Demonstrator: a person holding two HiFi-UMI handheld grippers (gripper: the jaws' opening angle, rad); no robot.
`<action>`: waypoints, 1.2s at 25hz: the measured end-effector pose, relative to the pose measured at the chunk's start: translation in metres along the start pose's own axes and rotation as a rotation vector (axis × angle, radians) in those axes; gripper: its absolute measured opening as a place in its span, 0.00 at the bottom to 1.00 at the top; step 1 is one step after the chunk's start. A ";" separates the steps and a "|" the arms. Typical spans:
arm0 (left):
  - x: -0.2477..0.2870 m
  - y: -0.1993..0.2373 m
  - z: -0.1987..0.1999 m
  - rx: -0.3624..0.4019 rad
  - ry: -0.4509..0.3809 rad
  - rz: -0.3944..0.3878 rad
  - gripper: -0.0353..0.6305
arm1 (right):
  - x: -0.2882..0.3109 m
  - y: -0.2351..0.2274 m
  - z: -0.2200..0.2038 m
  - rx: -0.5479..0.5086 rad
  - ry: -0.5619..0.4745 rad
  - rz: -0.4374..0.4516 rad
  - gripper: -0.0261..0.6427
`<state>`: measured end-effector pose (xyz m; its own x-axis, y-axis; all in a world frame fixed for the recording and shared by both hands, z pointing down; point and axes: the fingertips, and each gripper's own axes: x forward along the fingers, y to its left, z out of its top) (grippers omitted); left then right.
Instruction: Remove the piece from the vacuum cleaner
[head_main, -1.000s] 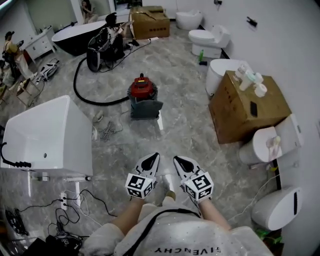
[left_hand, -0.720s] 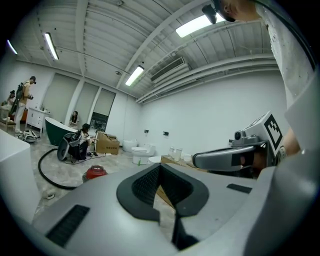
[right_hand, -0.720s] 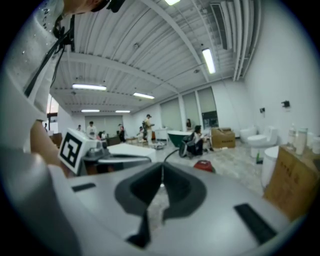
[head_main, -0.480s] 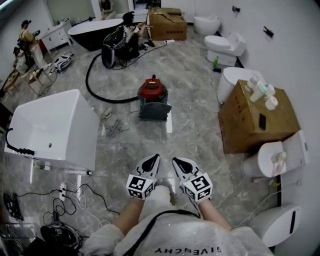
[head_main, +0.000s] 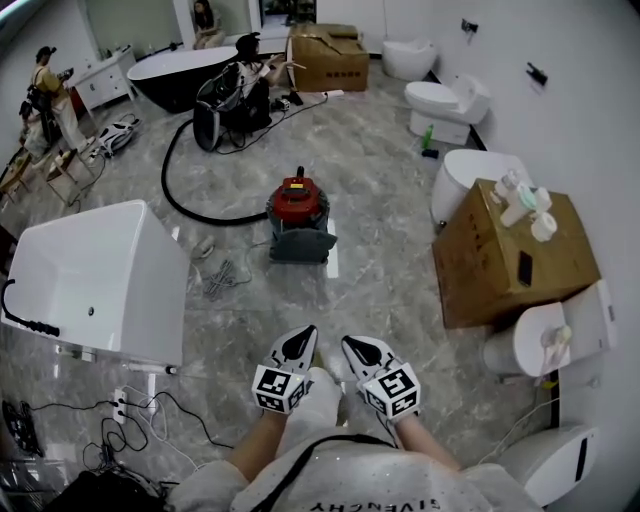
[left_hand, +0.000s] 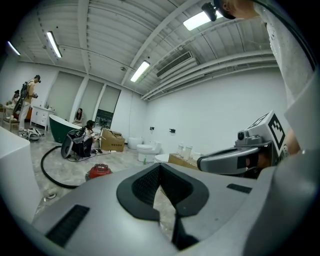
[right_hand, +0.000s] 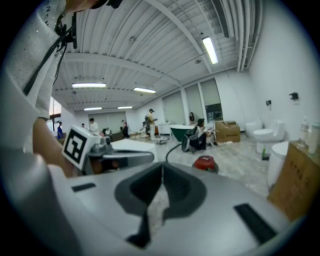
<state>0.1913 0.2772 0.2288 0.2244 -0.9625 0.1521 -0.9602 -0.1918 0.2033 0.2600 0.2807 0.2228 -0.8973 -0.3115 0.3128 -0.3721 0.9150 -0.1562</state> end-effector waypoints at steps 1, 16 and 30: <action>0.011 0.005 0.004 0.002 -0.004 -0.005 0.09 | 0.007 -0.008 0.003 -0.002 0.004 0.000 0.06; 0.122 0.119 0.040 -0.019 0.010 0.007 0.09 | 0.139 -0.088 0.048 0.007 0.068 0.044 0.06; 0.157 0.176 0.048 -0.036 0.005 0.019 0.09 | 0.200 -0.120 0.065 0.002 0.092 0.039 0.06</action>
<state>0.0494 0.0826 0.2419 0.2071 -0.9649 0.1615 -0.9578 -0.1663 0.2347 0.1095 0.0914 0.2431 -0.8854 -0.2504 0.3916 -0.3378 0.9253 -0.1721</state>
